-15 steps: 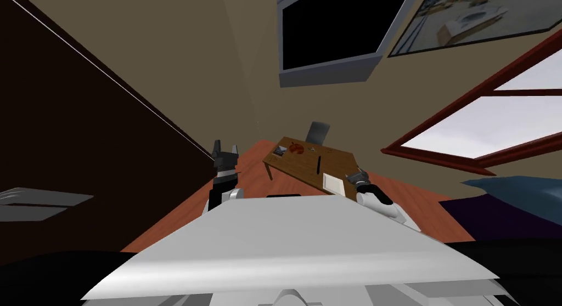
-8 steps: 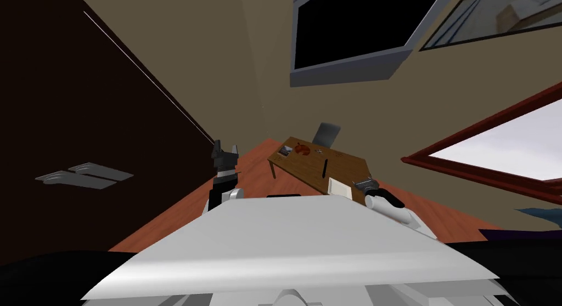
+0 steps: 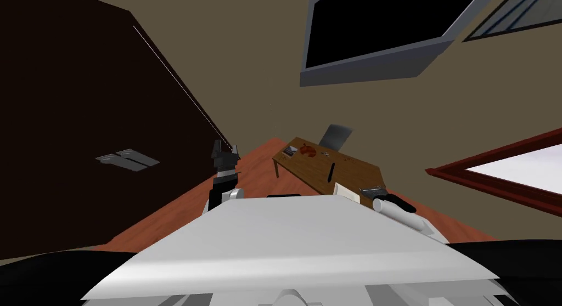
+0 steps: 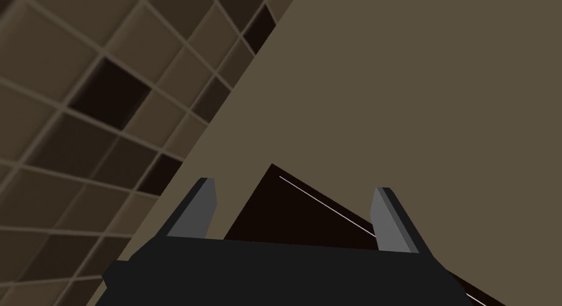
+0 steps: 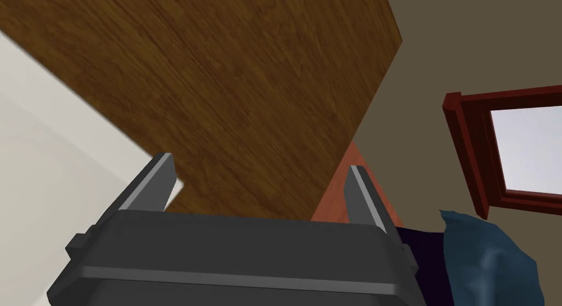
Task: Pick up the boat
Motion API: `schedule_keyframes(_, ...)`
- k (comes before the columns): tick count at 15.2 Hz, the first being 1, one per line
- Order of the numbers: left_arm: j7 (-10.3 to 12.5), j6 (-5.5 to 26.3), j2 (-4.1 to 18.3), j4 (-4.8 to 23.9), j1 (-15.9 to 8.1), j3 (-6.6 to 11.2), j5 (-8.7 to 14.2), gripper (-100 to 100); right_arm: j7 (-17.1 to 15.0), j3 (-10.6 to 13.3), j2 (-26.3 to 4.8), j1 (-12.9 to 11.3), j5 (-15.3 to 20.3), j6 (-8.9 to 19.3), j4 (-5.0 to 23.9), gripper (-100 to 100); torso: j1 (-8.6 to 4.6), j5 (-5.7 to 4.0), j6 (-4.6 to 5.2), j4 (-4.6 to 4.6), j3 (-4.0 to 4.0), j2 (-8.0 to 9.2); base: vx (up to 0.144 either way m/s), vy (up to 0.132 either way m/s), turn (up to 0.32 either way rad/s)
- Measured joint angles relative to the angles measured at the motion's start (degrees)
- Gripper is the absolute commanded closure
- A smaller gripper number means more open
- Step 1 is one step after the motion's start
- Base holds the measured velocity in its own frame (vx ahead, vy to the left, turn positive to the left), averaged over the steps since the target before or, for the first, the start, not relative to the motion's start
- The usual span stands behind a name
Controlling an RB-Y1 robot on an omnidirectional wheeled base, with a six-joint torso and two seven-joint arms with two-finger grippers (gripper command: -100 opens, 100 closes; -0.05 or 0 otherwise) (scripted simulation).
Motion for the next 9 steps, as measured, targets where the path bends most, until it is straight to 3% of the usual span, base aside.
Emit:
schedule_keyframes(4,0.0,0.0,0.0,0.0,0.0,-0.01,0.0,0,-3.3,-2.1,-1.7,-1.4,-2.1,3.1,5.1,-100,0.00,0.00,-0.11,0.00,-0.02,-0.04,-0.001,-0.008,0.308)
schedule_keyframes(6,0.0,0.0,0.0,0.0,0.0,-0.01,0.0,0,-5.2,-3.2,-2.6,-2.3,-3.5,4.4,9.2,-100,-0.04,-0.01,-0.11,0.00,-0.02,-0.05,0.003,-0.020,0.380)
schedule_keyframes(9,0.0,0.0,0.0,0.0,0.0,0.00,0.0,0,-8.6,-5.5,-3.8,-2.4,-5.9,7.9,12.9,-100,-0.07,-0.02,-0.09,0.00,-0.03,-0.07,0.004,-0.024,0.289)
